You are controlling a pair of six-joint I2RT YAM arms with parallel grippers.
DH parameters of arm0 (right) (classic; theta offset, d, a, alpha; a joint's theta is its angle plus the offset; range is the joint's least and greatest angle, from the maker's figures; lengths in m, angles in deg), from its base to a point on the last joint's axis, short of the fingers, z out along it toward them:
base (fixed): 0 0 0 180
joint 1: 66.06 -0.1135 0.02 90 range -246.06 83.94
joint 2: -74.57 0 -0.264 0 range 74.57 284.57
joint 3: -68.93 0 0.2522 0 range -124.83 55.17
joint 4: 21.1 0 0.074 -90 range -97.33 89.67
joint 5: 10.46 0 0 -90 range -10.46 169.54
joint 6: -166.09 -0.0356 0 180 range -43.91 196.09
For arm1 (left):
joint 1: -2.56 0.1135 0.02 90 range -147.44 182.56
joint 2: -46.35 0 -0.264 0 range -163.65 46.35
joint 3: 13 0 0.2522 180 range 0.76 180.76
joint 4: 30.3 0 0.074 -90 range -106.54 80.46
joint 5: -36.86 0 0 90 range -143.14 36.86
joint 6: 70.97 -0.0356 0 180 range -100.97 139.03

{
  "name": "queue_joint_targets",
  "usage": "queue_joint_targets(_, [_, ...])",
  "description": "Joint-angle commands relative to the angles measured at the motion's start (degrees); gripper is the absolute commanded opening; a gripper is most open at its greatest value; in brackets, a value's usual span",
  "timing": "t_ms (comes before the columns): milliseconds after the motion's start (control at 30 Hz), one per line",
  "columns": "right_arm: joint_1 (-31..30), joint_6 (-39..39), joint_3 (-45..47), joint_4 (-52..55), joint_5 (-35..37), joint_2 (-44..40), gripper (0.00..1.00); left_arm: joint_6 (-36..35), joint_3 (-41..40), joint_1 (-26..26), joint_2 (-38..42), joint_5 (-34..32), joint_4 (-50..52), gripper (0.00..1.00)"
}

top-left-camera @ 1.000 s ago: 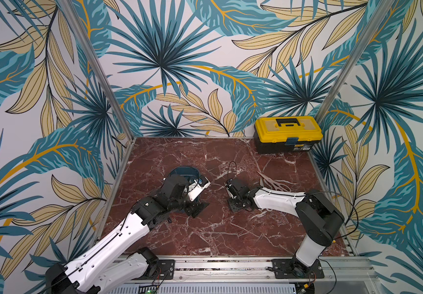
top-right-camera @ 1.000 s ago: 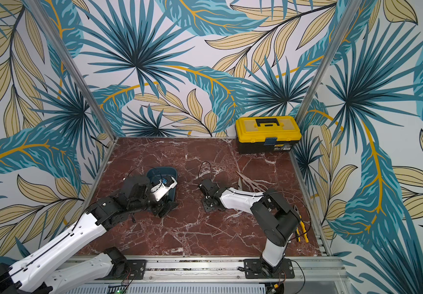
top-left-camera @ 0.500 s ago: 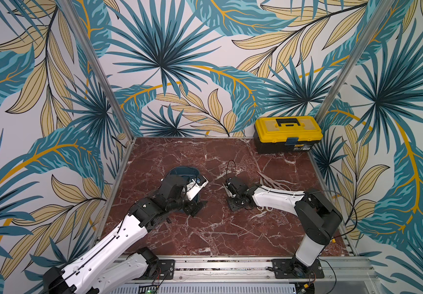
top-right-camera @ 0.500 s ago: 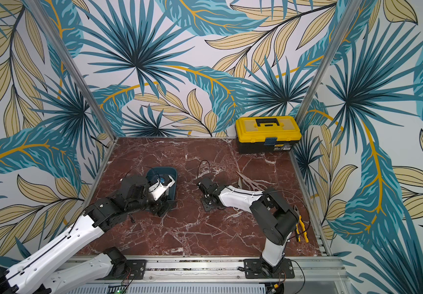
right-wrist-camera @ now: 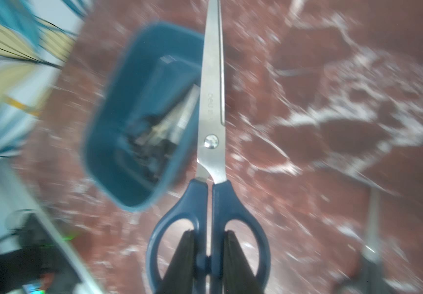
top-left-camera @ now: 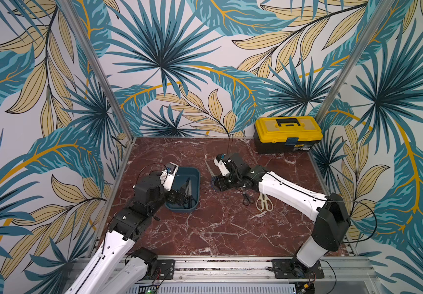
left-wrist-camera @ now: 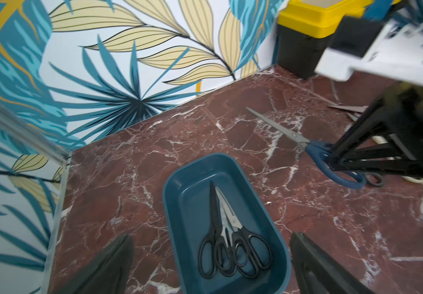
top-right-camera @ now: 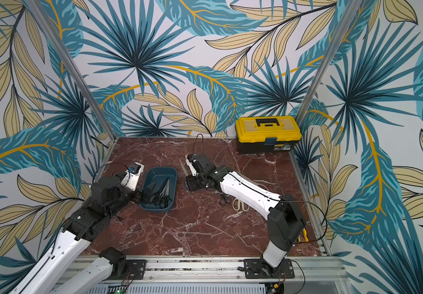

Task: Put the scissors into the storage box
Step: Place the scissors in the storage box.

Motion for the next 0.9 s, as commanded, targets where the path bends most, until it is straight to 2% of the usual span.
queue_joint_targets(0, [-2.9,-7.2,-4.6,-3.4,-9.4,7.0,0.0,1.7,-0.2,2.2,-0.5,-4.4,-0.9,1.0])
queue_joint_targets(167, [-7.4,-12.0,-15.9,-1.5,-8.8,18.1,0.0,2.6,-0.4,4.3,-0.4,-4.7,-0.4,1.0])
queue_joint_targets(433, [-7.6,-20.5,-17.4,-3.3,4.1,23.5,0.0,2.8,0.0,5.3,-0.1,-6.4,-0.6,1.0])
queue_joint_targets(633, [-7.9,-21.9,-24.5,-1.9,-1.2,31.6,0.0,2.8,-0.2,5.8,-0.3,-5.9,-1.0,1.0])
queue_joint_targets(800, [-8.3,-22.9,-27.8,-0.9,-1.7,34.8,0.17,2.9,0.1,6.0,-1.2,-4.6,-0.7,1.0])
queue_joint_targets(867, [-8.3,-22.6,-28.2,-0.6,-1.4,35.1,0.31,2.9,0.2,6.0,-1.2,-4.4,-0.5,1.0])
